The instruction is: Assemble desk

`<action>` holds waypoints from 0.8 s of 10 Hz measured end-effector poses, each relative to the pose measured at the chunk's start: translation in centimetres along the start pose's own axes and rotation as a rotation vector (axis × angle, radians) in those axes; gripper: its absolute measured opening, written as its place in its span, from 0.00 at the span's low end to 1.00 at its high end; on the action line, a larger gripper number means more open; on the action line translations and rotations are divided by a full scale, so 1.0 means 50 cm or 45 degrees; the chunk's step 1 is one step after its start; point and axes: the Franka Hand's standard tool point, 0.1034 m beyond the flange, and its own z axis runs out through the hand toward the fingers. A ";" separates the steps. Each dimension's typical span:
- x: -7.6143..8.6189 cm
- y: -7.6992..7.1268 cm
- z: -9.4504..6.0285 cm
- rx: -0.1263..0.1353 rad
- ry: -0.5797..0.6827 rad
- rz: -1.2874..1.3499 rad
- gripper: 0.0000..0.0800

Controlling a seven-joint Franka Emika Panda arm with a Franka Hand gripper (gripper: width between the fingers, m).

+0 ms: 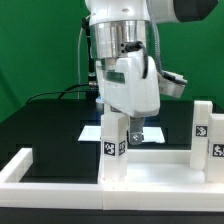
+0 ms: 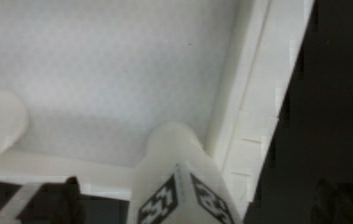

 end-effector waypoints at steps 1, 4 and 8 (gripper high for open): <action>0.004 -0.008 -0.008 -0.021 0.028 -0.278 0.81; 0.029 0.000 -0.011 -0.033 0.037 -0.620 0.81; 0.027 0.000 -0.008 -0.035 0.037 -0.581 0.57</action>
Offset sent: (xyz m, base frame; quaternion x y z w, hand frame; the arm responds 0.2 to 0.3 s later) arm 0.0035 -0.0149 0.0109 0.0277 -0.0129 -0.2304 0.9726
